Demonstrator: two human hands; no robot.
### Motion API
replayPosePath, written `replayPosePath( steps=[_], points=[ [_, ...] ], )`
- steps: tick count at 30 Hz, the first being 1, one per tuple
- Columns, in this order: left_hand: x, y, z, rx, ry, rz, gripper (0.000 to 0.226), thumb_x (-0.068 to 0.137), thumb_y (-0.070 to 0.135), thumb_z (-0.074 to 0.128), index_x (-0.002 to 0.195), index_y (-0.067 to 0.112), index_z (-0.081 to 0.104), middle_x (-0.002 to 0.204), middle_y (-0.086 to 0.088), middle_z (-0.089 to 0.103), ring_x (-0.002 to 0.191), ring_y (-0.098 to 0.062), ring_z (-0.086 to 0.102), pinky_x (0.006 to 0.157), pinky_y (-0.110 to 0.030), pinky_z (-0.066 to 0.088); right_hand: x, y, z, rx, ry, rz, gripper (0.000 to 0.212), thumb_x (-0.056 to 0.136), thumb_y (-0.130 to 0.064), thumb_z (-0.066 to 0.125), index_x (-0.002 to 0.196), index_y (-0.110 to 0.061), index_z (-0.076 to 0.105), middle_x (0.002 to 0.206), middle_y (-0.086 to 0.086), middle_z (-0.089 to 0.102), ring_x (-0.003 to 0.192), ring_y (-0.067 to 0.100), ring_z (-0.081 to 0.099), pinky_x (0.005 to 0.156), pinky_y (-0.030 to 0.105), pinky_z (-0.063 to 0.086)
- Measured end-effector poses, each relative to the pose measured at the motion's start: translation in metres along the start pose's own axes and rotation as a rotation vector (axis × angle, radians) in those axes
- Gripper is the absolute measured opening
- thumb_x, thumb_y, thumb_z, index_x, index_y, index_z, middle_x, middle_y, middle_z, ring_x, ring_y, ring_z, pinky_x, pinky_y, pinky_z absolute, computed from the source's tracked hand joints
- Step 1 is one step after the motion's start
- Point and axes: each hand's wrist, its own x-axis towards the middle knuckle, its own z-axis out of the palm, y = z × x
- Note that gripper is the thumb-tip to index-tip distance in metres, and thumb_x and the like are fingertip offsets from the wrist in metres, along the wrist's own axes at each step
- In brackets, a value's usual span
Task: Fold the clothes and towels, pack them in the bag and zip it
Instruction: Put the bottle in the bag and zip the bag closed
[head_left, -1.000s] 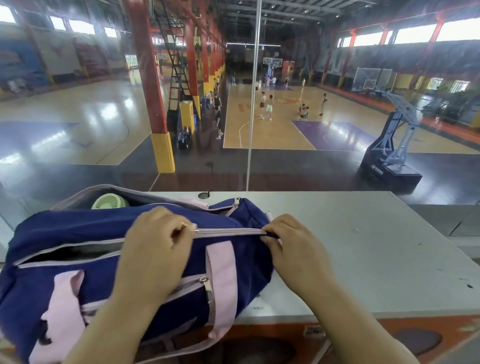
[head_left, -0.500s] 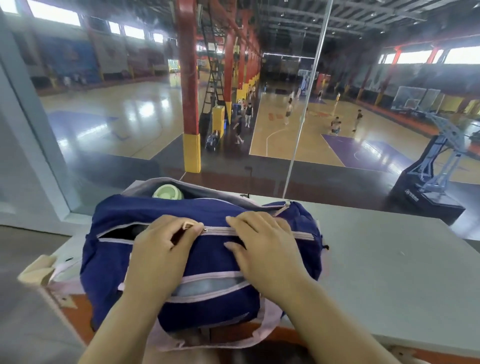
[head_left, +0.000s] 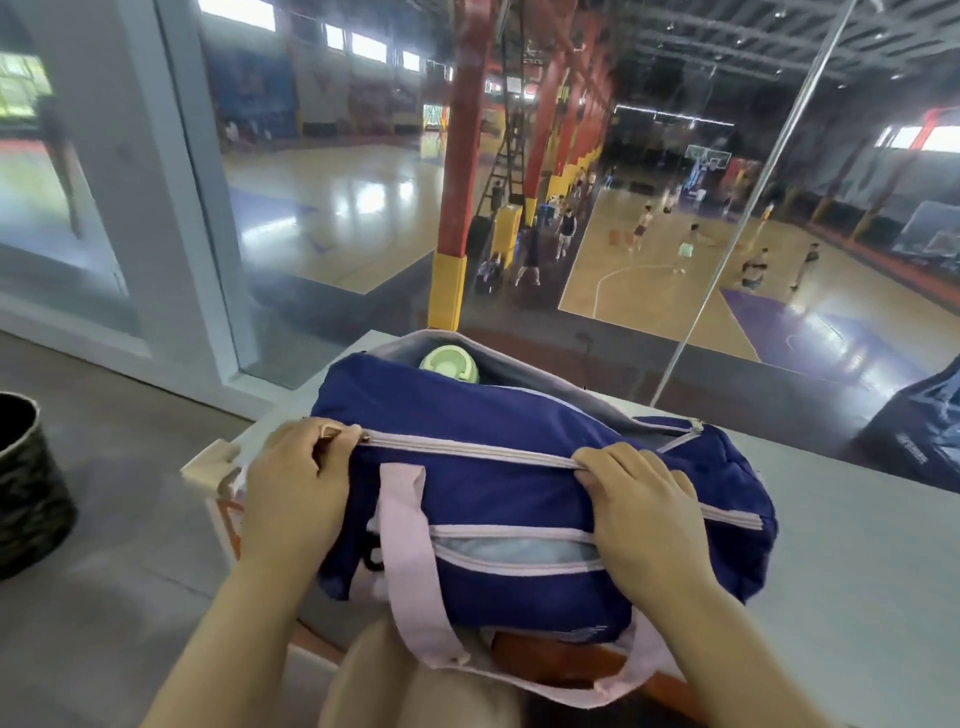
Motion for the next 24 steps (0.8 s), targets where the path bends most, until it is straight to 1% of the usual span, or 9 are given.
replayPosePath(
  steps=[3,5,7,10,13,16,20,22,24],
  points=[
    [0.013,-0.026,-0.005,0.061,0.025,-0.112,0.023,0.092,0.025,0.052,0.077,0.011,0.061,0.08,-0.007,0.059,0.077,-0.025,0.051,0.07,-0.032,0.034,-0.003,0.001,-0.001,0.028,0.014,0.011,0.023,0.082,-0.018,0.048,0.093,-0.023,0.067,0.088,-0.002,0.07,0.076,0.028,0.066,0.065,0.04,0.052],
    [0.018,-0.035,-0.005,0.087,-0.002,-0.167,0.027,0.092,0.026,0.053,0.071,0.011,0.058,0.072,-0.007,0.058,0.074,-0.027,0.052,0.066,-0.03,0.031,-0.004,-0.001,-0.004,0.024,0.021,-0.002,0.026,0.083,-0.02,0.044,0.093,-0.021,0.068,0.089,0.0,0.071,0.076,0.029,0.067,0.066,0.043,0.054],
    [0.019,-0.04,-0.001,0.102,-0.03,-0.21,0.028,0.092,0.028,0.053,0.069,0.011,0.057,0.07,-0.007,0.059,0.073,-0.029,0.054,0.064,-0.034,0.036,-0.004,-0.004,-0.006,0.021,0.012,0.008,0.024,0.084,-0.018,0.047,0.093,-0.021,0.068,0.09,0.001,0.072,0.077,0.029,0.068,0.067,0.045,0.055],
    [0.019,-0.036,0.001,0.088,-0.046,-0.261,0.016,0.087,0.029,0.057,0.086,0.013,0.061,0.089,-0.007,0.061,0.083,-0.03,0.057,0.077,-0.044,0.049,-0.003,-0.002,-0.009,0.107,-0.032,0.07,0.017,0.09,-0.018,0.054,0.093,-0.022,0.069,0.094,-0.002,0.07,0.084,0.025,0.065,0.077,0.045,0.053],
    [0.017,-0.027,-0.004,0.034,-0.028,-0.291,0.03,0.082,0.028,0.066,0.107,0.016,0.056,0.111,-0.007,0.05,0.092,-0.03,0.056,0.087,-0.05,0.048,0.0,0.007,-0.018,0.279,-0.107,0.104,0.006,0.086,-0.027,0.064,0.09,-0.027,0.068,0.091,-0.01,0.066,0.086,0.013,0.058,0.085,0.036,0.048],
    [0.012,-0.013,-0.007,0.067,-0.011,-0.189,0.027,0.083,0.028,0.065,0.106,0.02,0.055,0.118,-0.008,0.046,0.094,-0.03,0.056,0.086,-0.05,0.048,0.001,0.016,-0.029,0.361,-0.115,0.143,0.006,0.083,-0.03,0.068,0.088,-0.028,0.07,0.088,-0.015,0.066,0.083,0.007,0.058,0.082,0.027,0.046],
    [0.004,0.025,0.006,0.038,-0.099,0.033,0.013,0.082,0.026,0.068,0.09,0.019,0.06,0.096,0.003,0.054,0.079,-0.013,0.055,0.073,-0.026,0.04,0.002,0.038,-0.04,0.367,-0.052,0.192,0.004,0.08,-0.022,0.072,0.08,-0.026,0.071,0.08,-0.018,0.064,0.076,0.007,0.06,0.071,0.017,0.045],
    [0.002,0.045,0.018,0.048,-0.178,0.151,0.01,0.08,0.027,0.069,0.083,0.02,0.062,0.087,0.006,0.057,0.079,-0.013,0.055,0.073,-0.024,0.039,0.002,0.052,-0.046,0.337,-0.032,0.23,0.004,0.08,-0.022,0.072,0.078,-0.026,0.071,0.077,-0.019,0.063,0.074,0.005,0.058,0.068,0.014,0.041],
    [0.002,0.065,0.033,0.046,-0.248,0.255,0.01,0.08,0.03,0.069,0.078,0.023,0.062,0.082,0.01,0.057,0.08,-0.012,0.054,0.073,-0.023,0.038,0.003,0.067,-0.049,0.317,-0.027,0.297,0.004,0.081,-0.026,0.07,0.078,-0.028,0.069,0.078,-0.018,0.063,0.075,0.007,0.058,0.068,0.018,0.042]
  ],
)
